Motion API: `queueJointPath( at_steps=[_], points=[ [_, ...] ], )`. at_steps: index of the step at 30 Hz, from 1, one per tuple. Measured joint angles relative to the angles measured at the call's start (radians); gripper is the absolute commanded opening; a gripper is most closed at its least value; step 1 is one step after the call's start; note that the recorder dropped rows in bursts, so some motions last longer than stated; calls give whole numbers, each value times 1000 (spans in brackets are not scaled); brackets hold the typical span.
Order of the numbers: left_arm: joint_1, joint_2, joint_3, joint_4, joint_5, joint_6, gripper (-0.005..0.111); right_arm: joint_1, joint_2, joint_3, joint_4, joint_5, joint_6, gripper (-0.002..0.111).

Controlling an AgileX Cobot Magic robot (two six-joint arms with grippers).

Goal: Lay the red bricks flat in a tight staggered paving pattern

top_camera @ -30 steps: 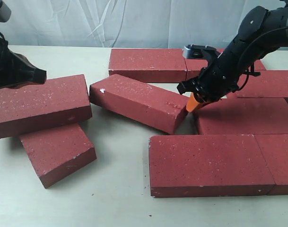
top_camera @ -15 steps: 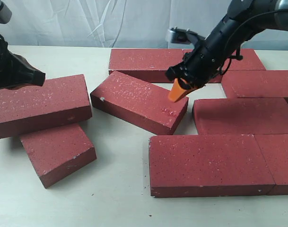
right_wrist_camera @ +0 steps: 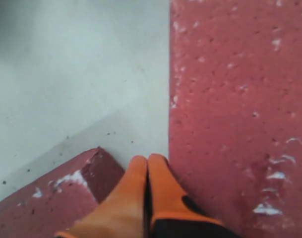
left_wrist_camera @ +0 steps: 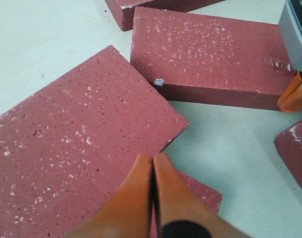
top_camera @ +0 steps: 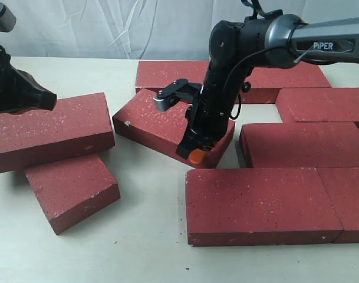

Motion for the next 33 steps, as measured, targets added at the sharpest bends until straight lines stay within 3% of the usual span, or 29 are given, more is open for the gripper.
queueJointPath(
  at_steps=[15, 23, 33],
  points=[
    [0, 0, 0, 1, 1, 0, 0, 2, 4, 0, -219, -121, 52, -1],
    [0, 0, 0, 1, 1, 0, 0, 2, 4, -2, -259, -320, 59, -1],
    [0, 0, 0, 2, 1, 0, 0, 2, -73, -2, -240, -267, 79, -1]
  ],
)
